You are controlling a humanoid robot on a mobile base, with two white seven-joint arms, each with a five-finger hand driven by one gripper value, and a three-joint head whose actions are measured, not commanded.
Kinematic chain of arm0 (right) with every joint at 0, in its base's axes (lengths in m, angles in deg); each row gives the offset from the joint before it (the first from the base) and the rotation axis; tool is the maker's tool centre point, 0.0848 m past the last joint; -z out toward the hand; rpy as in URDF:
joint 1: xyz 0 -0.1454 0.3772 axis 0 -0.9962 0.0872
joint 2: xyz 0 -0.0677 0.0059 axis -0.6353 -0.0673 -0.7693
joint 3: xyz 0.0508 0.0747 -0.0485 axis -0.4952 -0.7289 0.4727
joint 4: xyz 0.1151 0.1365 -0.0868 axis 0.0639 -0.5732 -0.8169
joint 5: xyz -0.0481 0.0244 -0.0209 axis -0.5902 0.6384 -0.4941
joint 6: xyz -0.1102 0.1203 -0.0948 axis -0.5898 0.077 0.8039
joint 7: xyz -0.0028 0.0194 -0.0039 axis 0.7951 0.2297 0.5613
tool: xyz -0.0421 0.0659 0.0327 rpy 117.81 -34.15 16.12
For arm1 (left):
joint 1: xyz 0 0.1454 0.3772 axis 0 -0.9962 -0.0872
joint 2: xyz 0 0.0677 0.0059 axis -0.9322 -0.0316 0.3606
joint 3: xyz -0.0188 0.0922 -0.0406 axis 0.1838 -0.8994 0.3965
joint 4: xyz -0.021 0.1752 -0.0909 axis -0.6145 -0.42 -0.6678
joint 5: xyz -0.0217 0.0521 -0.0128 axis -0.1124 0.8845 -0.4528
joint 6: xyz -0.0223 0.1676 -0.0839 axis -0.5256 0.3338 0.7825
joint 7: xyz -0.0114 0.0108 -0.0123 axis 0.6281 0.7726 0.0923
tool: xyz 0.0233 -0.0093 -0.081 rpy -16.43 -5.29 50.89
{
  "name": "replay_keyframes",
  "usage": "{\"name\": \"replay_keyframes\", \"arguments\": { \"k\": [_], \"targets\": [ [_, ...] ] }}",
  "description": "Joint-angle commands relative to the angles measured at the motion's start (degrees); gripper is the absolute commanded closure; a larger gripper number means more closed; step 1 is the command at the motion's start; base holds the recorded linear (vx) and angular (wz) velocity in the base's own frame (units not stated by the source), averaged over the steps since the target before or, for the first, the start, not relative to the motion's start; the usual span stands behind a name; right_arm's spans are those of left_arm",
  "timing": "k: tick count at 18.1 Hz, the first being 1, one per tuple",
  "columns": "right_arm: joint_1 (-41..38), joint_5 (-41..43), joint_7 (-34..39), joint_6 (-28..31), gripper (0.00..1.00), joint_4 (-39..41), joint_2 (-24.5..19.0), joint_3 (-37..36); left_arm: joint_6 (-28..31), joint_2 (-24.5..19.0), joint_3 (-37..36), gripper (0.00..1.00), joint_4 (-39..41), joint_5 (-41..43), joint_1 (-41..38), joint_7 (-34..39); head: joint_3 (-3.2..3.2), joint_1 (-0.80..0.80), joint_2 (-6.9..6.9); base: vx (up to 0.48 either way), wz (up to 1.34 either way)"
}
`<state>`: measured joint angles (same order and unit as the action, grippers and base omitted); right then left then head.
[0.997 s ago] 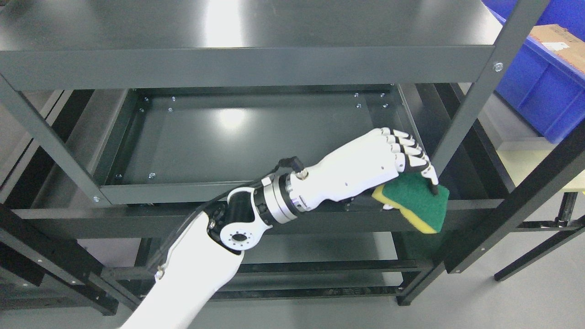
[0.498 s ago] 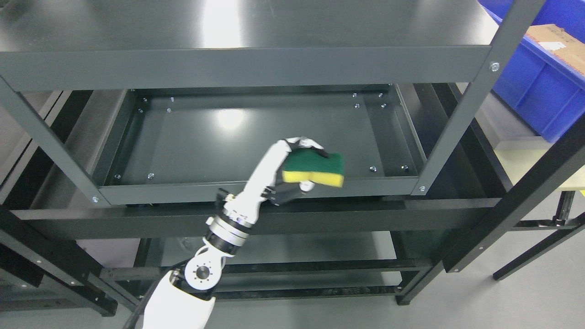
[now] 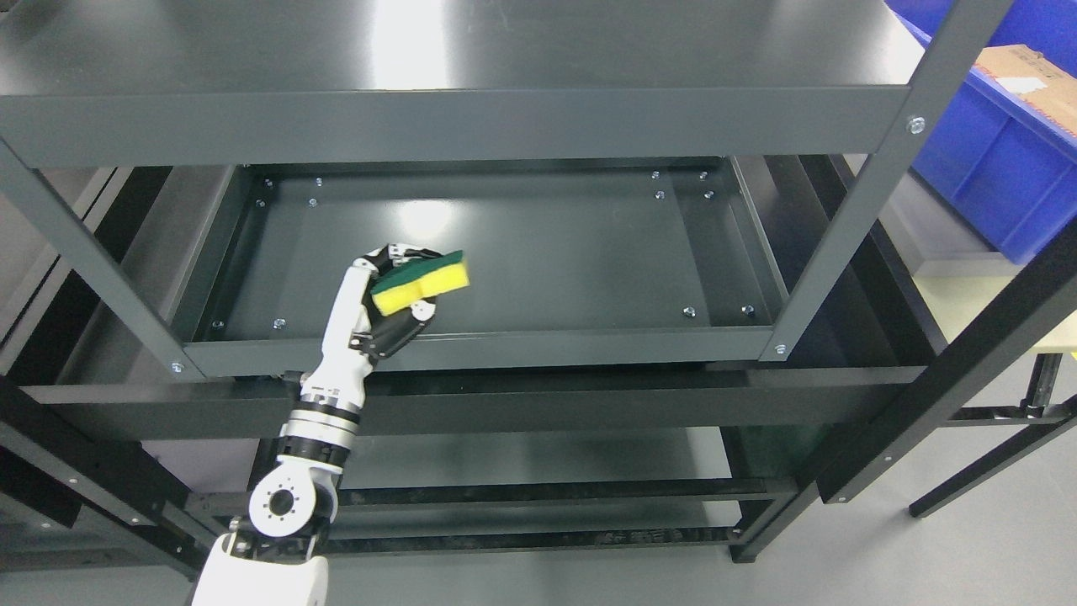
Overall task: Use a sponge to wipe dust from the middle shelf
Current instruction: 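Lift the sponge off the shelf and pull the left hand back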
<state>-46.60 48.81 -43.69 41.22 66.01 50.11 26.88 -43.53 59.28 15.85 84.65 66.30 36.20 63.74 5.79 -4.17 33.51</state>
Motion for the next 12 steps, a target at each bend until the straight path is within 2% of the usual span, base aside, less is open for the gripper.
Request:
{"name": "replay_keyframes", "arguments": {
  "k": [1, 12],
  "targets": [
    [0.0, 0.0, 0.0, 0.0, 0.0, 1.0, 1.0, 0.0, 0.4, -0.8, 8.2, 1.0, 3.8, -4.3, -1.6, -0.3, 0.0, 0.0, 0.0, 0.0, 0.0],
    [0.0, 0.0, 0.0, 0.0, 0.0, 1.0, 1.0, 0.0, 0.4, -0.8, 5.4, 1.0, 3.8, -5.5, -1.7, -0.6, 0.0, 0.0, 0.0, 0.0, 0.0]
  ]
}}
